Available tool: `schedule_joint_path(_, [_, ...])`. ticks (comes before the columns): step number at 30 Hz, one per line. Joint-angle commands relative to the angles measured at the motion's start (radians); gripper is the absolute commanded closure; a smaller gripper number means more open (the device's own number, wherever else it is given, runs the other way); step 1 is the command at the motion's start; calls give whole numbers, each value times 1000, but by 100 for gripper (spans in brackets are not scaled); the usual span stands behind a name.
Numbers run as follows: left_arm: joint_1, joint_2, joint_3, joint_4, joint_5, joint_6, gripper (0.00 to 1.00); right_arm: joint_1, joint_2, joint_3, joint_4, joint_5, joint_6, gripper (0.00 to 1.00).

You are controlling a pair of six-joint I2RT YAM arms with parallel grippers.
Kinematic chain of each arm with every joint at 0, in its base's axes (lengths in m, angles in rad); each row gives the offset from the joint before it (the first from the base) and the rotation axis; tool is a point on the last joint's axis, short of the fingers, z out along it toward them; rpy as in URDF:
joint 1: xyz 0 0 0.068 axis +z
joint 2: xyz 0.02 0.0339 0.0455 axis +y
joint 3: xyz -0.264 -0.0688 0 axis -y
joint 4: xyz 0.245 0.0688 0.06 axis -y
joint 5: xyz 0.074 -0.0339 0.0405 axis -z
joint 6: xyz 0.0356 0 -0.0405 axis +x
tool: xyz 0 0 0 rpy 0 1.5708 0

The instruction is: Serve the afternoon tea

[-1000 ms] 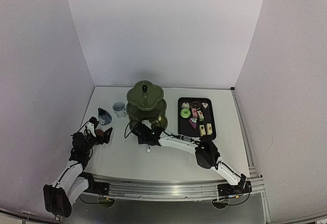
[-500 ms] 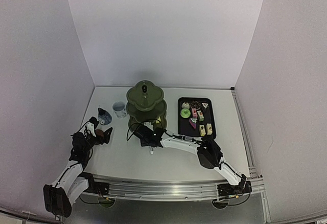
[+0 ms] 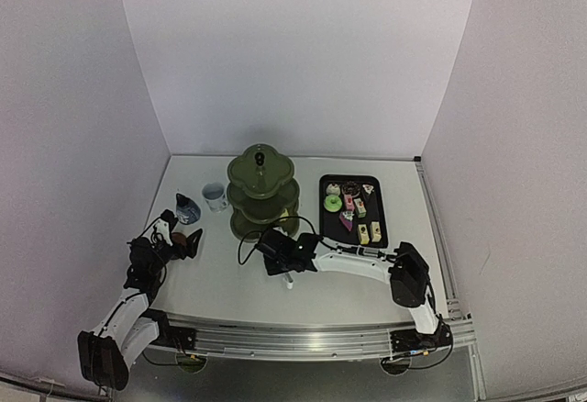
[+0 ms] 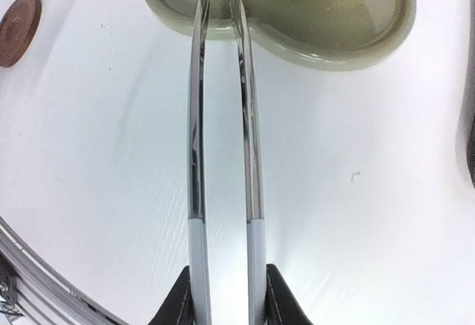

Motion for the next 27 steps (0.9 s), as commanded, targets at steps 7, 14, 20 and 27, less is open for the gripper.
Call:
schedule_joint_path(7, [-5,12,5,9,27,9,0,-11,-403,-307,-231,116,148,75])
schedule_joint_path(14, [-5,17,7,9,34,9,0,-151,-494,-378,-380,150,157,74])
schedule_joint_path(20, [-5,17,10,4,31,16,0,-227,-491,-432,-381,127,101,72])
schedule_joint_path(27, [-5,21,10,4,30,19,0,-247,-459,-461,-376,116,81,70])
